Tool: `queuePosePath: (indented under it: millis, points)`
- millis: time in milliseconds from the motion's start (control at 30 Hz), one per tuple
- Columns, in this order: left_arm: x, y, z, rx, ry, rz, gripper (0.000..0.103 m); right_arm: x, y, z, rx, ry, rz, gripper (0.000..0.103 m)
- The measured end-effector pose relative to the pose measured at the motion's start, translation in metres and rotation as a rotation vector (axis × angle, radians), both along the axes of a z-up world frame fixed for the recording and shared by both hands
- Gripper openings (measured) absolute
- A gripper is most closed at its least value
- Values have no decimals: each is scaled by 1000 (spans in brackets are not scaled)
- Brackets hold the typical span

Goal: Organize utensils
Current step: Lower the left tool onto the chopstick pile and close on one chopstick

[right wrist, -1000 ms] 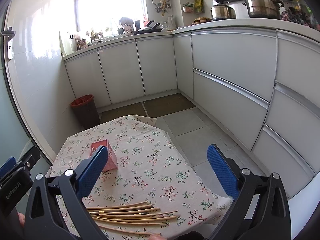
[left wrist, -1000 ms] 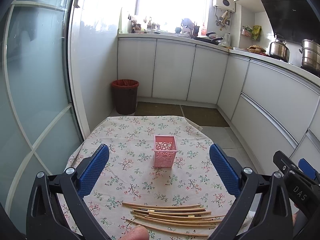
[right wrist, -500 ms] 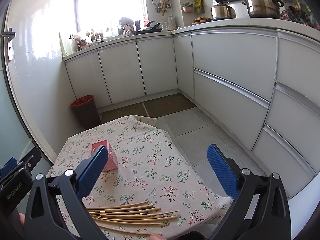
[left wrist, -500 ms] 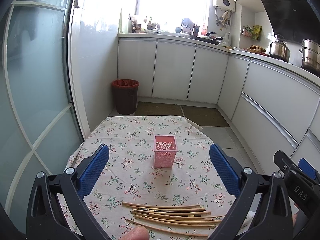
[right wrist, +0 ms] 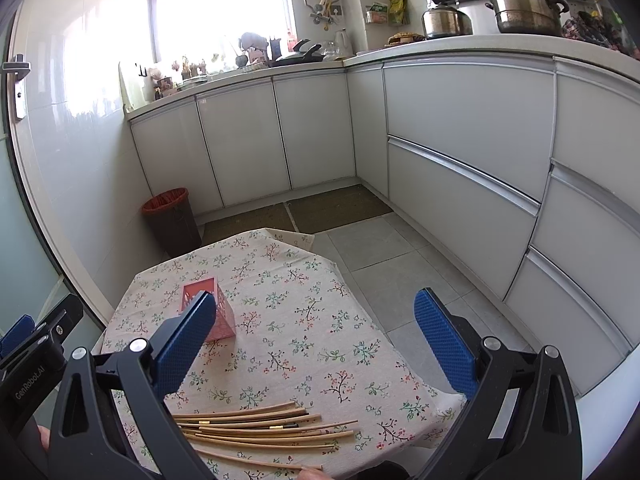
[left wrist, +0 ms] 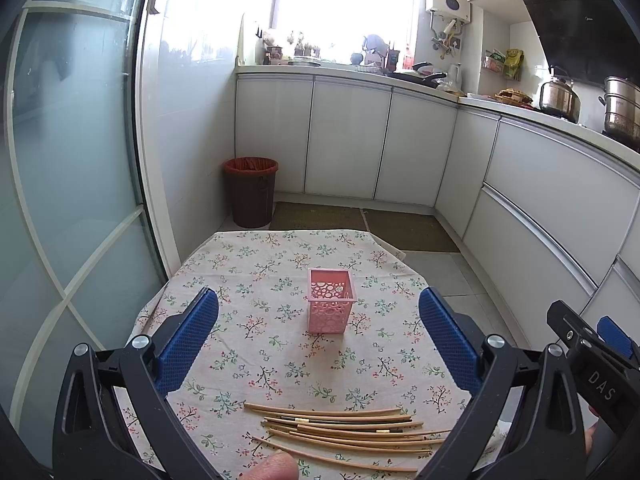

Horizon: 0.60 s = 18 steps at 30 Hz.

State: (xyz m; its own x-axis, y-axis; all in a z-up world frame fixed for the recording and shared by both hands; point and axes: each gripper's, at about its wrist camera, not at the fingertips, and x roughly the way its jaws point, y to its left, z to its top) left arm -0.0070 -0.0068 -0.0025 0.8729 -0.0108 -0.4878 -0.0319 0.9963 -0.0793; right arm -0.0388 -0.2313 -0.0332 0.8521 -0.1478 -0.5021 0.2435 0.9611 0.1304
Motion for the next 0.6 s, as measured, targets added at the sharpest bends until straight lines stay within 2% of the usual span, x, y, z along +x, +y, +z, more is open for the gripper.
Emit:
queuePosePath:
  millis: [367,433,500,567,600]
  points:
    - [9,-3,-10,8,38,-12,96,10,-7,-10,37,38,-5,97]
    - [16,-6,-16,24,73,-35,96,16,-16,-17,103,73,2,97]
    - [24,-12,-24,42,116,-70,96,24,-31,-27,214,119,17,97]
    - [35,-18,-37,64,177,-118,96,29,-44,-41,316,158,28,97]
    - [44,-24,-47,82,237,-169,96,32,-51,-47,365,177,32,97]
